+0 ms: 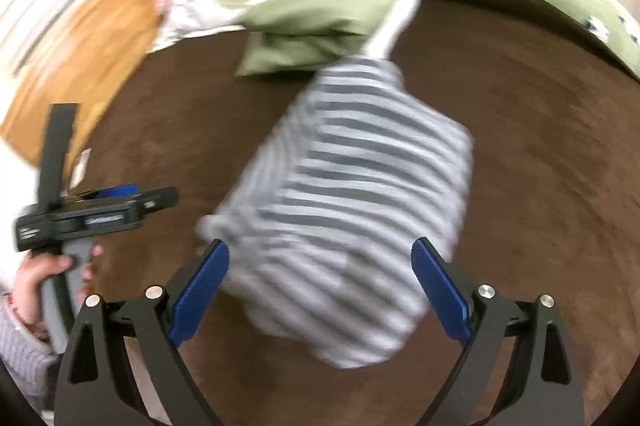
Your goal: Fold large clothes
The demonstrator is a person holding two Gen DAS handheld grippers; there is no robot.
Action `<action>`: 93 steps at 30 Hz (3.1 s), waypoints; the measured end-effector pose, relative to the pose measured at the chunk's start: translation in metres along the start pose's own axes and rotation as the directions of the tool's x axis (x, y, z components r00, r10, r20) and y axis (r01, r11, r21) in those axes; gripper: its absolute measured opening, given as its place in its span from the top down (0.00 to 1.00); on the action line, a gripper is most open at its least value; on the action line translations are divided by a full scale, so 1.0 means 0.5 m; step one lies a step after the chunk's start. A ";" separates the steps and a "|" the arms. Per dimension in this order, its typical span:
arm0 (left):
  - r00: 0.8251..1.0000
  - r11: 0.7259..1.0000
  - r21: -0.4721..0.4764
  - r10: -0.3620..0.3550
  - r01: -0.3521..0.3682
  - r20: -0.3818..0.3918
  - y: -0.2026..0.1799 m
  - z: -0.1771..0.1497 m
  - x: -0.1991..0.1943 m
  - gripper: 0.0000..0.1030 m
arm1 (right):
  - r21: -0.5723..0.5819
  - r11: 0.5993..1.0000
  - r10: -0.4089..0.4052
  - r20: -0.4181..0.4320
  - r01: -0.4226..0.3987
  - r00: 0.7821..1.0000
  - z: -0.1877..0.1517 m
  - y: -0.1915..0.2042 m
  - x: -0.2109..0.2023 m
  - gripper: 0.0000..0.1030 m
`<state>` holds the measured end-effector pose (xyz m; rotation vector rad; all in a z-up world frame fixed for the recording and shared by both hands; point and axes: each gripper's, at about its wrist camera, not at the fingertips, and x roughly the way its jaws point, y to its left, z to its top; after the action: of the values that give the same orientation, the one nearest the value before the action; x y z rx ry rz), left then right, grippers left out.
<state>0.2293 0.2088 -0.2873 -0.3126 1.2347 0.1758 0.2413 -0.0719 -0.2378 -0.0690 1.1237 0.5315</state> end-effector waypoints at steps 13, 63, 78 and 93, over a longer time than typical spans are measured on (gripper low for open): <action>0.991 0.994 0.105 0.053 -0.040 -0.120 -0.127 -0.056 0.135 0.05 | 0.147 0.989 -0.004 -0.060 0.013 0.998 -0.032 -0.082 0.100 0.66; 0.799 0.823 -0.194 -0.565 0.533 -0.205 -0.004 0.049 0.254 0.06 | 0.341 0.879 0.344 0.033 -0.334 0.938 -0.038 -0.277 0.132 0.14; 0.717 0.765 -0.124 -0.639 0.632 -0.279 -0.067 0.059 0.335 0.06 | 0.469 0.736 0.543 0.021 -0.488 0.839 -0.031 -0.322 0.253 0.12; 0.646 0.713 -0.117 -0.683 0.691 -0.341 -0.168 0.108 0.367 0.06 | 0.461 0.704 0.623 -0.035 -0.541 0.781 -0.010 -0.298 0.316 0.08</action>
<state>0.3623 0.1404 -0.4330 -0.8076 1.3940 -0.5949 0.3536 -0.1452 -0.4091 0.6684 1.4334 0.8447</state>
